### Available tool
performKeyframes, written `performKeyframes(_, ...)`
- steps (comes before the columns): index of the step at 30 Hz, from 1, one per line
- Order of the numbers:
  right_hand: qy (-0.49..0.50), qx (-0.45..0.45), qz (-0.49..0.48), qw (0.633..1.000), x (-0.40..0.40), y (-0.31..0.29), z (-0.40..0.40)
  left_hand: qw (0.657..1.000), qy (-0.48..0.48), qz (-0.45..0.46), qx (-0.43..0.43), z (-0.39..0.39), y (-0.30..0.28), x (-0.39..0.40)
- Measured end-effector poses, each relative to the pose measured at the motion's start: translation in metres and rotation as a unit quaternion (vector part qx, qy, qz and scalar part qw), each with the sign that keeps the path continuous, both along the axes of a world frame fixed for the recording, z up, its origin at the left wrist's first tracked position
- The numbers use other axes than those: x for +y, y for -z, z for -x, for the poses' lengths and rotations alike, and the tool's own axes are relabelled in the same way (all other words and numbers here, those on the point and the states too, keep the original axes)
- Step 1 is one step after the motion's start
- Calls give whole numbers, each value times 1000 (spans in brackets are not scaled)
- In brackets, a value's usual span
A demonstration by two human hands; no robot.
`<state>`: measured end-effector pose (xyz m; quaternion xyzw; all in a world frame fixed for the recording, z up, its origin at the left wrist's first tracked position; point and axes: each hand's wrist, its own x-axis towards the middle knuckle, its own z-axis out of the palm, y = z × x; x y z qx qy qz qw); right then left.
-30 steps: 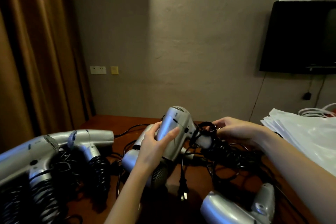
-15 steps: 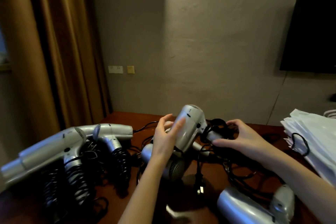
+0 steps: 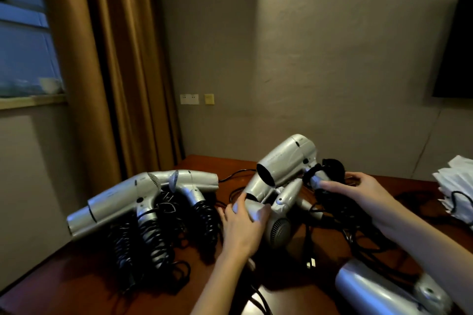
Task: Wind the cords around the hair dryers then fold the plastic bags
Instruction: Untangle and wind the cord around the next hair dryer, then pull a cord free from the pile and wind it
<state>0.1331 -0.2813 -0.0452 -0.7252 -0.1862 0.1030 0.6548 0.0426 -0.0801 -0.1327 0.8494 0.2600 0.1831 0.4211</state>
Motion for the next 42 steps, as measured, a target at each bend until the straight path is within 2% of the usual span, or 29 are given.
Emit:
performKeyframes(8,-22,-5,-1,1000,4,-9,4,994,102,33,-12,-20,-4,-38)
performKeyframes(11,-33,3,15,999,5,-7,6,990,115,74,-21,-12,-13,-33)
performKeyframes(13,-44,3,13,999,12,-5,9,979,96,167,-61,2,-26,-28)
performKeyframes(16,-75,-5,12,997,30,-10,28,926,82,337,-149,27,-40,-15)
performKeyframes(19,-122,26,-14,992,55,-12,53,914,94,349,-184,60,-48,5)
performKeyframes(23,-123,74,-28,989,105,2,75,905,20,344,-249,91,-55,34)
performKeyframes(25,-99,105,-38,989,134,12,85,911,-10,316,-267,99,-59,45)
performKeyframes(27,-87,130,-45,987,166,25,92,934,-17,250,-253,105,-61,54)
performKeyframes(29,-82,150,-64,983,196,41,90,969,-11,152,-194,107,-63,59)
performKeyframes(31,-83,177,-70,978,220,48,90,995,6,0,-100,103,-64,62)
performKeyframes(33,-77,177,-55,980,235,52,92,994,9,-111,-21,99,-63,66)
performKeyframes(35,-97,141,0,985,243,58,91,986,15,-160,45,98,-60,73)
performKeyframes(37,-110,64,128,984,239,54,91,970,32,-213,115,98,-57,78)
performKeyframes(39,-133,15,230,964,227,48,87,954,27,-253,158,96,-55,81)
performKeyframes(42,-216,-12,314,925,207,24,85,933,13,-300,198,92,-51,80)
